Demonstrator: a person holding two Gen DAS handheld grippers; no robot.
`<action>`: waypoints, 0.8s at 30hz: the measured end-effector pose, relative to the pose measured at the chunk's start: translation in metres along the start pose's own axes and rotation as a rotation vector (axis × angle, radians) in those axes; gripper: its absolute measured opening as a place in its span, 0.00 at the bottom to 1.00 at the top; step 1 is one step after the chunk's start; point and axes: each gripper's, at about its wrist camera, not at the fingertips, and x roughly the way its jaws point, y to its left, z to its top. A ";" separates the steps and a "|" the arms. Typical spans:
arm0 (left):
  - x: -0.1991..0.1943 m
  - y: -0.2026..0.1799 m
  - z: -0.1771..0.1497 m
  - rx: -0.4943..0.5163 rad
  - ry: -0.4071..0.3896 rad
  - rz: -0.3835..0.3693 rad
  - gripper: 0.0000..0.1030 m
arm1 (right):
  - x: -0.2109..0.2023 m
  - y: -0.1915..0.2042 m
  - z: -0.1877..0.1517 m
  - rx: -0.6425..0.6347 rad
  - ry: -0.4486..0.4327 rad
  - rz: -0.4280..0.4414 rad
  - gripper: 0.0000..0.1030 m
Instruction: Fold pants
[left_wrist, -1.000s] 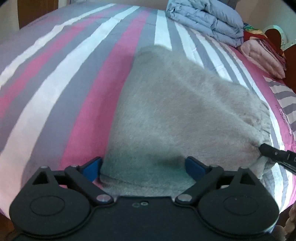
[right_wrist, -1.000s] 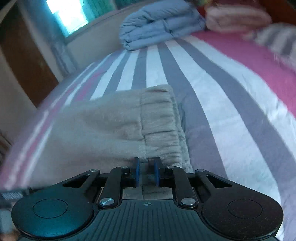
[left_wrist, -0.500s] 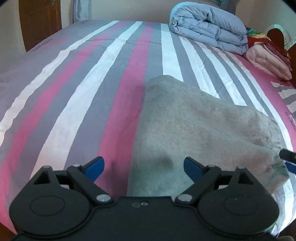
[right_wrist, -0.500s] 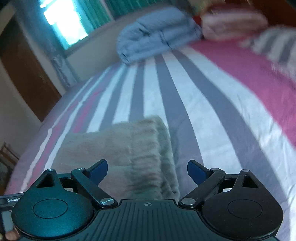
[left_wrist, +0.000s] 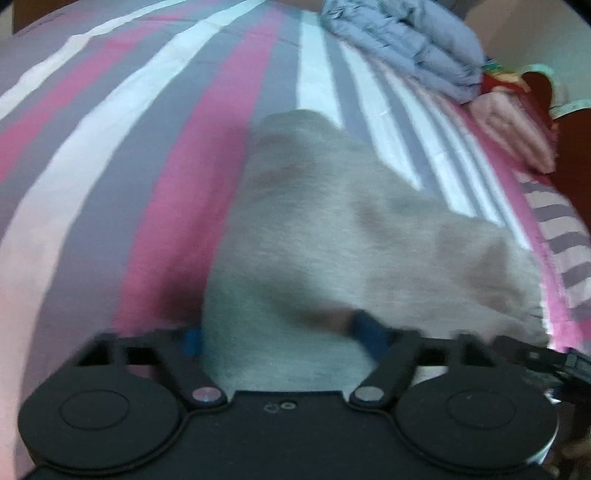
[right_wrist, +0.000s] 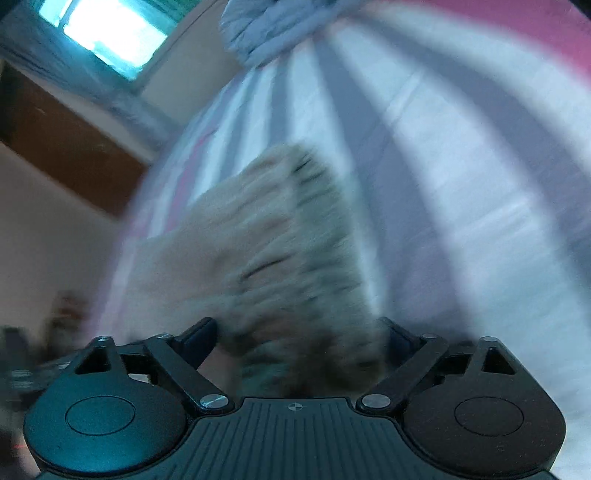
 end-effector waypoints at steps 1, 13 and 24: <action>-0.003 -0.001 0.000 -0.006 -0.013 0.001 0.45 | 0.000 0.000 0.001 -0.009 0.004 -0.002 0.71; -0.055 -0.016 0.036 -0.097 -0.225 -0.038 0.11 | -0.045 0.047 0.035 -0.045 -0.173 0.203 0.42; -0.006 -0.027 0.034 0.061 -0.158 0.243 0.71 | 0.030 0.022 0.049 -0.074 -0.068 -0.029 0.62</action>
